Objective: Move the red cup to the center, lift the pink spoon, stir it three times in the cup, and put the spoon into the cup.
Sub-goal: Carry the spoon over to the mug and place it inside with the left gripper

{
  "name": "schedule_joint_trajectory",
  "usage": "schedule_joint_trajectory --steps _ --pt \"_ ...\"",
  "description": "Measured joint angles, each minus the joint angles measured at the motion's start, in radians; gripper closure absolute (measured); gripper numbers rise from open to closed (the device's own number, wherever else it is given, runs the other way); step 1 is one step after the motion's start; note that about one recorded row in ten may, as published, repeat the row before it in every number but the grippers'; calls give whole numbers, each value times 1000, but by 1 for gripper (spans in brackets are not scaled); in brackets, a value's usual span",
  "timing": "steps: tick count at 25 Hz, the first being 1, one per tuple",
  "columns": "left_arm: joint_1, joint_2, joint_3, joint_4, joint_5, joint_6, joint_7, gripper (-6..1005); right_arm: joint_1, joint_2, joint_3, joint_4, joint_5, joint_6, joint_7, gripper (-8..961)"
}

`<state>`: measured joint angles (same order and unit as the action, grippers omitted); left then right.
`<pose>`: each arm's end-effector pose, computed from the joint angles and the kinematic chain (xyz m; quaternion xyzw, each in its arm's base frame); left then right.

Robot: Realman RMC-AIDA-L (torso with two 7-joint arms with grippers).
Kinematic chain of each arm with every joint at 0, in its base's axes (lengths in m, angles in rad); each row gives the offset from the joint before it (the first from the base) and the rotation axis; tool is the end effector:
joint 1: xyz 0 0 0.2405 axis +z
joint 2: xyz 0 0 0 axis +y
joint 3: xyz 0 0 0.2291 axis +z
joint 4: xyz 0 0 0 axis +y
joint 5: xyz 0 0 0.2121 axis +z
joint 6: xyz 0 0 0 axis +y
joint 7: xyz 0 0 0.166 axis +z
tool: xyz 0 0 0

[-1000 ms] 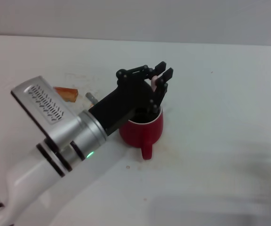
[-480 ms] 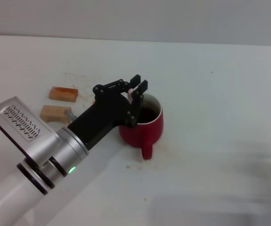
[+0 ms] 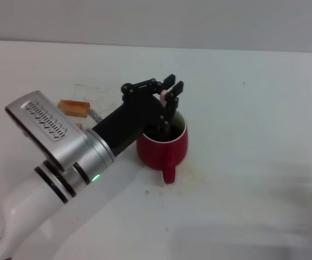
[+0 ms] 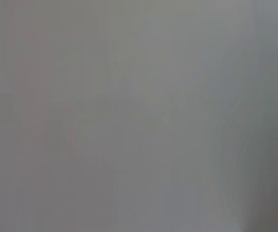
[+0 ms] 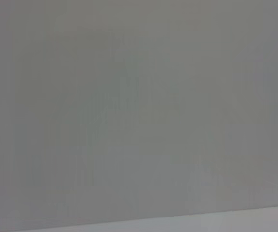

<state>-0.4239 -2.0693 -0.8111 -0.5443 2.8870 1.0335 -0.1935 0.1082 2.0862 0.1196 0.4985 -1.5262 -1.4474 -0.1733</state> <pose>-0.1681 0.3193 -0.0980 -0.8495 -0.0810 -0.3711 0.3662 0.3176 0.2114 -0.0482 -0.6287 0.3062 0.2782 0.6585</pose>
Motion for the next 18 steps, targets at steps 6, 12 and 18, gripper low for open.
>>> schedule_joint_trajectory --steps 6,12,18 --pt "-26 -4 41 -11 -1 -6 0 804 0 0 0 -1 1 0 0 953" --pt "9 -3 49 -20 -1 5 0 800 2 0 0 -2 2 1 0 953" --pt "82 5 38 -26 -4 17 28 797 4 1 0 -2 0 2 0 953"
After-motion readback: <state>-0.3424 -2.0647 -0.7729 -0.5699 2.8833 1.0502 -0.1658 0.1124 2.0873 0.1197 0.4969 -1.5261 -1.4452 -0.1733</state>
